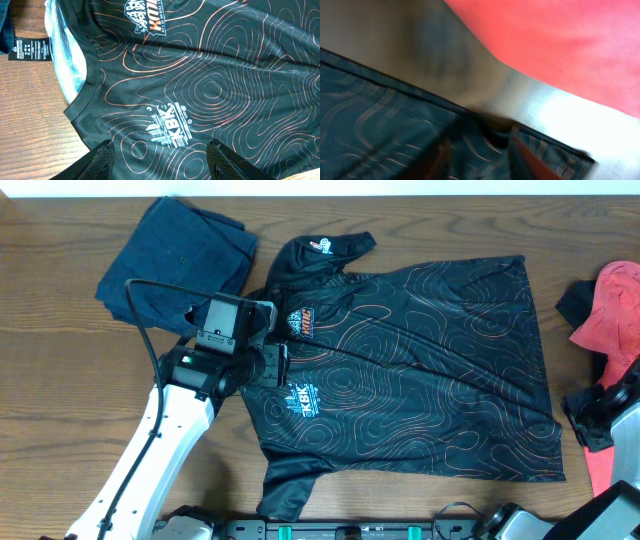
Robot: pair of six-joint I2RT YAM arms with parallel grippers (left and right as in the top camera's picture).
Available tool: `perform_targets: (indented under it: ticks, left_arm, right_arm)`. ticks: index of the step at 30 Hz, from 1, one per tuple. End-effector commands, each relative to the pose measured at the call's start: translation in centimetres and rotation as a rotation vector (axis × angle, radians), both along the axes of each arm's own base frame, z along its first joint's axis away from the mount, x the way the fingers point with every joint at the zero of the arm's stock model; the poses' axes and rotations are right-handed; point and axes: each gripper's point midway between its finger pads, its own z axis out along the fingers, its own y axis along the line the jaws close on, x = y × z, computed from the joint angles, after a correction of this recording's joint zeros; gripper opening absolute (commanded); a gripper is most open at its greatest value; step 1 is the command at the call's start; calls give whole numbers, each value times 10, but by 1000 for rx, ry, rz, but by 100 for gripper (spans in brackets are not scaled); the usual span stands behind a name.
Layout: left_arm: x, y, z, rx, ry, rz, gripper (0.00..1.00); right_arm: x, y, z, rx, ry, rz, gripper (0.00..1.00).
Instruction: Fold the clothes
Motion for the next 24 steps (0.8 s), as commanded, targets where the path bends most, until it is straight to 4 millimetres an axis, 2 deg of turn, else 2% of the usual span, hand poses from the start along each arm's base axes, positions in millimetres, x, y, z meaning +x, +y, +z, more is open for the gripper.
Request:
perform_targets:
  ticks: [1,3,5,8,10,12,15,17,18,24]
  left_arm:
    - [3,2,4,13,-17,-9,61]
    - [-1,3,-1,20,7,-8,61]
    - [-7,5,-10,27,59,6,61]
    - [-19,9,-35,33,178,76,61]
    - [-29,8,-54,26,259,104,54]
    - [-38,5,-74,12,335,110,47]
    - [-47,6,-100,22,414,147,33]
    - [-48,7,-114,28,438,163,19]
    - [-48,7,-118,30,446,169,8]
    - [-67,26,-152,113,553,330,6]
  right_arm:
    - [38,19,12,82,-183,155,32]
    - [58,38,21,134,-276,263,29]
    - [66,51,23,145,-297,324,29]
    - [80,67,26,118,-314,426,22]
    - [90,78,28,105,-333,481,18]
    - [100,89,30,89,-346,529,18]
    - [107,94,30,48,-341,546,22]
    - [110,94,30,37,-337,524,23]
    - [110,93,30,35,-341,525,23]
    - [112,92,31,28,-349,522,25]
